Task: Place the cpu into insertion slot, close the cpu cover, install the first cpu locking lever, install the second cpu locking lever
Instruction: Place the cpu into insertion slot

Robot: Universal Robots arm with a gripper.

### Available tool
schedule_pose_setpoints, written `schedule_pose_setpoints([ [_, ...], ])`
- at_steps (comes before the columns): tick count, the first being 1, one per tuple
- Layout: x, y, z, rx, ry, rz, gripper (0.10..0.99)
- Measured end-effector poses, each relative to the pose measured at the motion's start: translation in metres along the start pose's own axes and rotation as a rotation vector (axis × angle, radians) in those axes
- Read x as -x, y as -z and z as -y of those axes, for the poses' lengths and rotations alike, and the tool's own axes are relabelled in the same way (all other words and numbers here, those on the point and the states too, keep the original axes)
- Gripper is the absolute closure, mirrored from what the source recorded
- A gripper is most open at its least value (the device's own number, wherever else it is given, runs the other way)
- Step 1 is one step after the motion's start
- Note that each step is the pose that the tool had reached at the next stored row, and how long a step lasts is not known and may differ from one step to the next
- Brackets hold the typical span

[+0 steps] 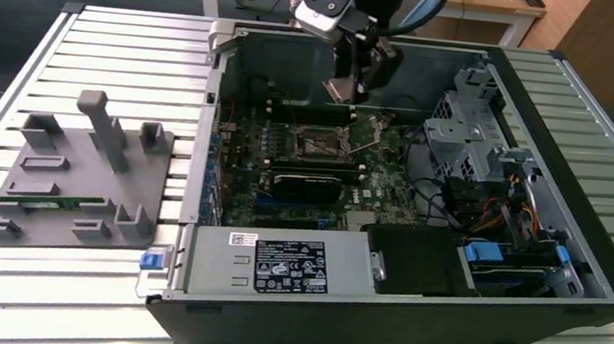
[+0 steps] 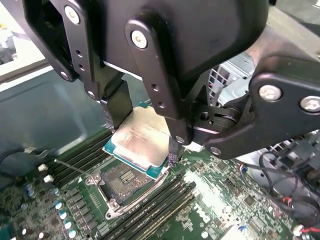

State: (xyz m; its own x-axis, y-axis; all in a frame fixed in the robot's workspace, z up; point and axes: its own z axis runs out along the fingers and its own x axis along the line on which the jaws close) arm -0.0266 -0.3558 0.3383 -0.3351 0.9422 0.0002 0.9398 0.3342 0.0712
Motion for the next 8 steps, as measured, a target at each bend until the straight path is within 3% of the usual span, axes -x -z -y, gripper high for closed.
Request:
schedule_pose_setpoints([
  [8, -0.0001, -0.0029, 0.0002, -0.006, -0.116, 0.0068, 0.549],
])
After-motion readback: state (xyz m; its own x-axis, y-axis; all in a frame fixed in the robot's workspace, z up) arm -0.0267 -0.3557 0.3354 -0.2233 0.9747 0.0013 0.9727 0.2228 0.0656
